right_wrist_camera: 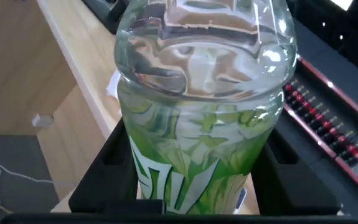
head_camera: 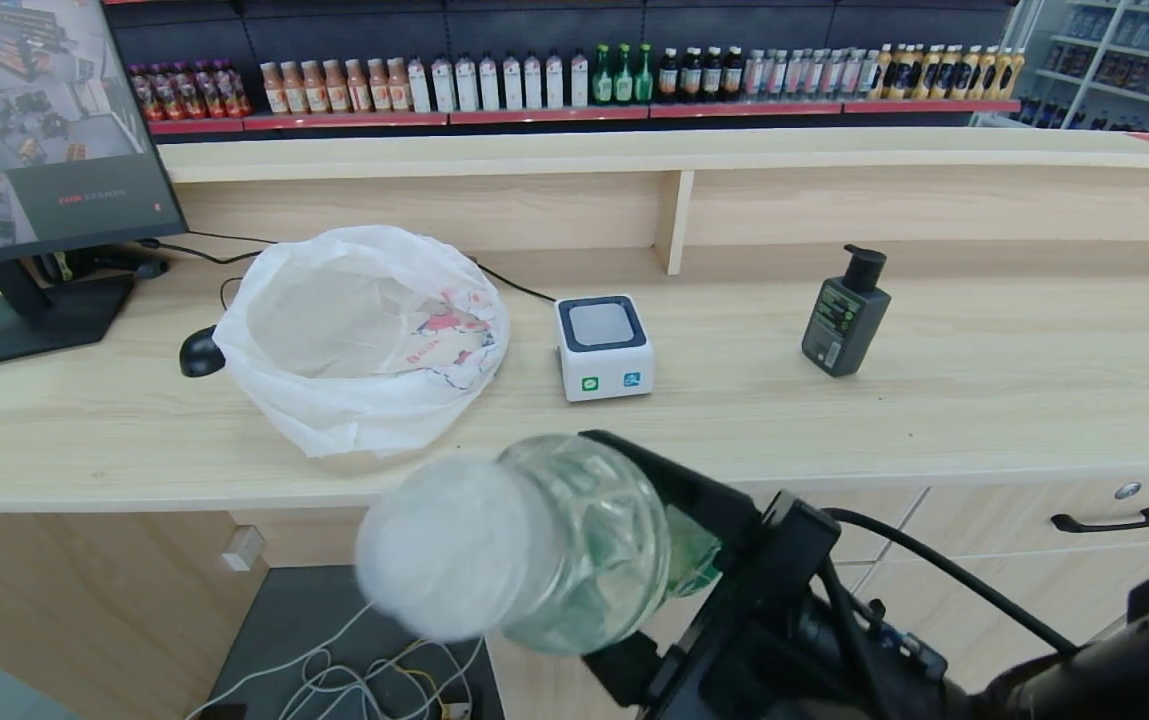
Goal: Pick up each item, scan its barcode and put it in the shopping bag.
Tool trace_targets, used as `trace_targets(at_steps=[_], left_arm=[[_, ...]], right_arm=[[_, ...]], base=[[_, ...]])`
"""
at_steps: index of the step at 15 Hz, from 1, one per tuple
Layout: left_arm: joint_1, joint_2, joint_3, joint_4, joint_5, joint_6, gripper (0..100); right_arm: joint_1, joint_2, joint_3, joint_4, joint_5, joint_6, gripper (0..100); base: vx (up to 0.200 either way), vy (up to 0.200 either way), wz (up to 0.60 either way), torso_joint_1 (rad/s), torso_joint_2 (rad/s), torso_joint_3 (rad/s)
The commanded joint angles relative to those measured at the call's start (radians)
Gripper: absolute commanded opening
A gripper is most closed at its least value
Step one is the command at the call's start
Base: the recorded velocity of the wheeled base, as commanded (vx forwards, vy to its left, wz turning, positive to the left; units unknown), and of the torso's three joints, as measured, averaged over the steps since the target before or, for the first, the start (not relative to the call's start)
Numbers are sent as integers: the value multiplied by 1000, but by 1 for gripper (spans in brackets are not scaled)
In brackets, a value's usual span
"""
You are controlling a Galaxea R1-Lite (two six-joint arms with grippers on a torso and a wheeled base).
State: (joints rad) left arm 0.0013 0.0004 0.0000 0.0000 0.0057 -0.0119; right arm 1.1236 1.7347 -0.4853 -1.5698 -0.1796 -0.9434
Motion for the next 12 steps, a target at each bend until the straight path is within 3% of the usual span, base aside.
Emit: trace_targets(at_steps=[1,4,12], left_arm=[[0,0,0,0,0,0,100],[0,0,0,0,0,0,100],[0,0,0,0,0,0,100]], right_arm=[[-114,-41,-1,-1,28,107,0],[-219,-43,-25,-1,112,290,0],[-381,-52,-93,-1,111,698,0]], base=[[0,0,0,0,0,0],[0,0,0,0,0,0],[0,0,0,0,0,0]])
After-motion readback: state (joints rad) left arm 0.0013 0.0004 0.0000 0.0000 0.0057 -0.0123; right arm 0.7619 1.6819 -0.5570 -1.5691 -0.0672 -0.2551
